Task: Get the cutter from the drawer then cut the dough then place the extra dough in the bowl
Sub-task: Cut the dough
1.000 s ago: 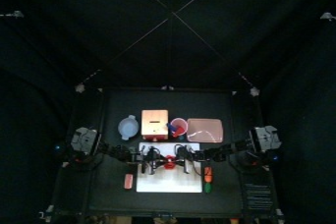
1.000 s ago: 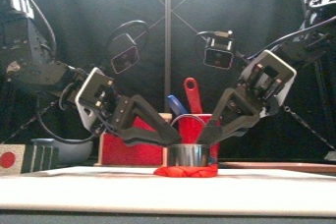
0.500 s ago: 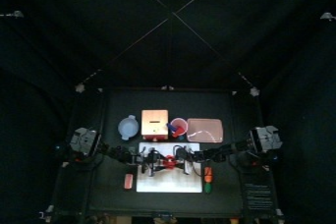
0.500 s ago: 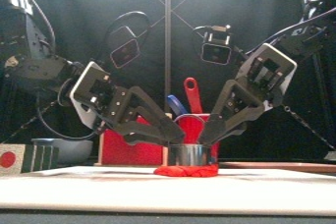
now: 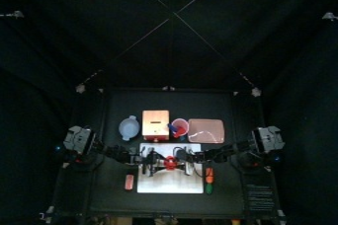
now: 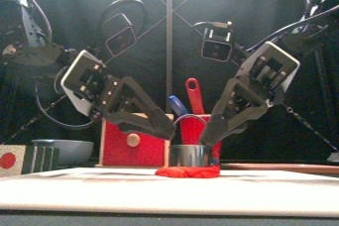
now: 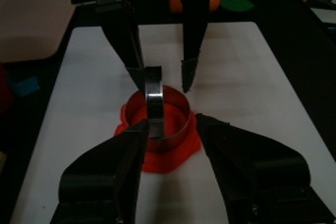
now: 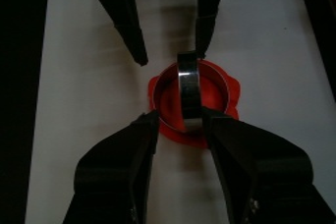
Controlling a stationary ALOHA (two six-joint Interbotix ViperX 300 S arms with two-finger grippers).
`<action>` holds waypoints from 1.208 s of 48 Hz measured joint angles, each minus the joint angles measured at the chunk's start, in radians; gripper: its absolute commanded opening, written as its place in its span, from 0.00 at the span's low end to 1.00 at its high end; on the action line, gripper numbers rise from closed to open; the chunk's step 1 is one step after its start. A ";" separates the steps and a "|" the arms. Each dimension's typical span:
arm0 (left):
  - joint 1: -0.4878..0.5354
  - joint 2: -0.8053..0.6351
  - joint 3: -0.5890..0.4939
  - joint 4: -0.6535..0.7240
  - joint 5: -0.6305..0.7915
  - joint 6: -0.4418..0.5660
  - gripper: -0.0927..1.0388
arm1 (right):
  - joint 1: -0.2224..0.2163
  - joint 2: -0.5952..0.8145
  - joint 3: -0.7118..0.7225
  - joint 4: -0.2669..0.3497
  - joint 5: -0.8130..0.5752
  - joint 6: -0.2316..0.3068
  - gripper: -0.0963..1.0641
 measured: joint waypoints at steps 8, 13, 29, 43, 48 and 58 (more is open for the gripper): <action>0.000 -0.002 0.005 -0.006 0.025 0.015 0.78 | -0.005 -0.026 0.000 -0.012 0.000 -0.002 0.75; 0.000 0.000 0.005 -0.015 0.037 0.017 0.75 | -0.008 -0.034 -0.005 -0.020 0.000 -0.003 0.75; 0.000 0.021 0.005 -0.018 0.041 0.017 0.61 | -0.018 -0.034 -0.018 -0.026 0.000 -0.003 0.72; 0.003 0.046 -0.011 -0.023 0.041 0.020 0.57 | -0.023 -0.034 -0.018 -0.034 0.000 -0.003 0.63; 0.005 0.054 -0.012 -0.023 0.041 0.018 0.56 | -0.025 -0.035 -0.018 -0.035 0.000 -0.003 0.63; 0.006 0.061 -0.015 -0.023 0.041 0.020 0.56 | -0.025 -0.034 -0.018 -0.037 0.000 -0.003 0.63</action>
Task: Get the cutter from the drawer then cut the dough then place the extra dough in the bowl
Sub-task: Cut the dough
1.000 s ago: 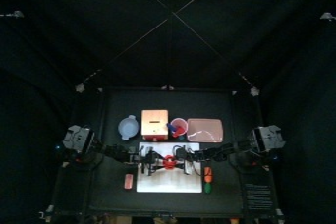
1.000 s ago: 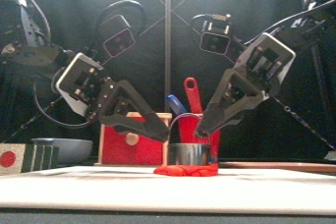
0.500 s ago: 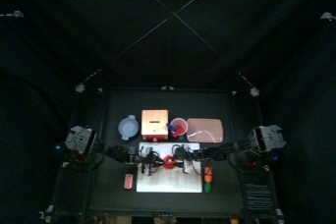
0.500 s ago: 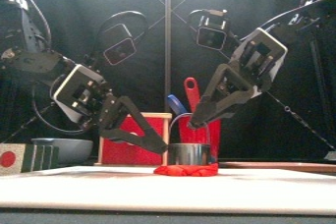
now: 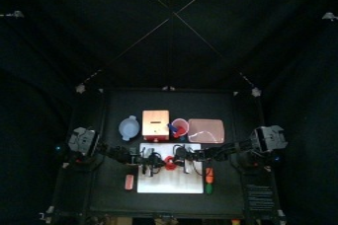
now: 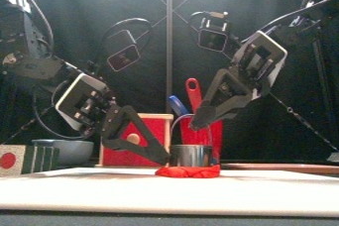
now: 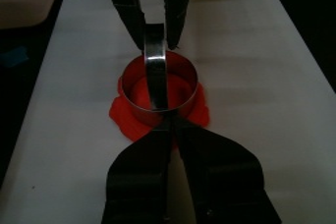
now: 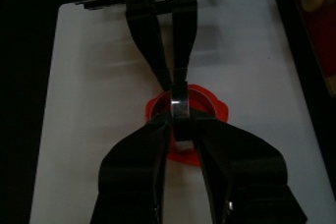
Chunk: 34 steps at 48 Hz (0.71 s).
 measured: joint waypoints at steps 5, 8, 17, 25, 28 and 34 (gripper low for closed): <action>-0.002 0.002 0.000 -0.002 0.000 -0.002 0.56 | 0.000 0.000 -0.003 0.000 0.000 0.000 0.63; -0.002 0.005 0.000 -0.002 0.002 -0.003 0.56 | 0.000 0.000 -0.005 0.000 0.000 0.000 0.62; 0.000 0.014 -0.005 -0.002 0.011 -0.005 0.56 | 0.000 0.002 -0.009 -0.008 0.000 0.000 0.59; 0.000 0.014 -0.006 -0.002 0.015 -0.003 0.56 | -0.002 0.002 -0.009 -0.009 0.003 -0.003 0.56; -0.002 0.014 -0.006 -0.002 0.015 -0.005 0.56 | -0.002 0.002 -0.009 -0.011 0.005 -0.003 0.56; -0.002 0.015 -0.006 -0.005 0.017 -0.006 0.56 | -0.002 0.003 -0.011 -0.011 0.008 -0.002 0.55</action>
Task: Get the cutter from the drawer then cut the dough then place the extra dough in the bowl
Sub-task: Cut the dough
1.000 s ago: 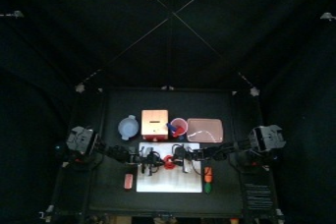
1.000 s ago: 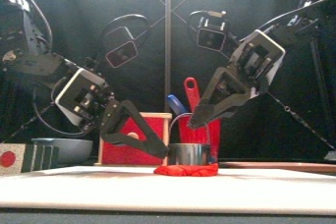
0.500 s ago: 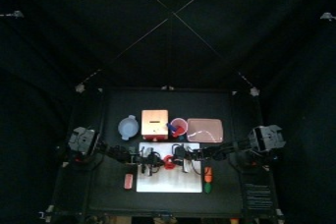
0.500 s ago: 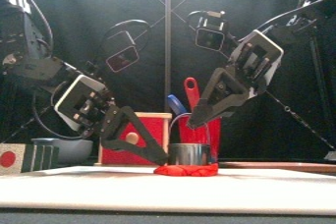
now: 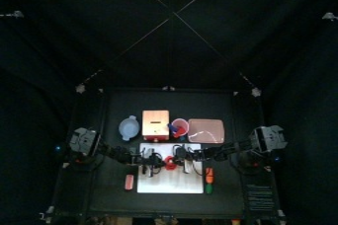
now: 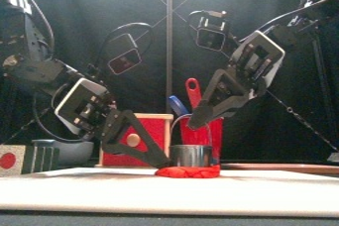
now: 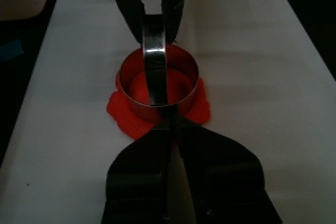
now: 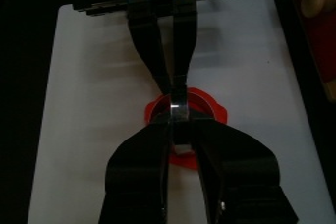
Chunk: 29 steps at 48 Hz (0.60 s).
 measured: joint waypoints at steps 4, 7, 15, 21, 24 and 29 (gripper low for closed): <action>0.002 0.002 0.000 -0.008 0.000 0.002 0.56 | 0.002 0.002 -0.002 0.000 0.000 0.000 0.54; 0.002 0.002 -0.002 -0.011 0.005 0.002 0.56 | 0.000 0.002 -0.003 0.000 0.000 0.000 0.54; 0.000 0.002 -0.003 -0.012 0.015 0.002 0.56 | 0.002 0.002 -0.003 0.000 0.000 0.000 0.54; 0.000 0.002 -0.003 -0.012 0.017 0.002 0.56 | 0.002 0.000 -0.003 0.000 0.002 -0.002 0.54; 0.002 0.002 -0.003 -0.012 0.017 0.002 0.56 | 0.002 -0.003 -0.003 0.000 0.002 0.000 0.54; 0.000 0.003 -0.003 -0.012 0.017 0.002 0.56 | 0.002 -0.014 -0.003 0.000 0.005 0.000 0.54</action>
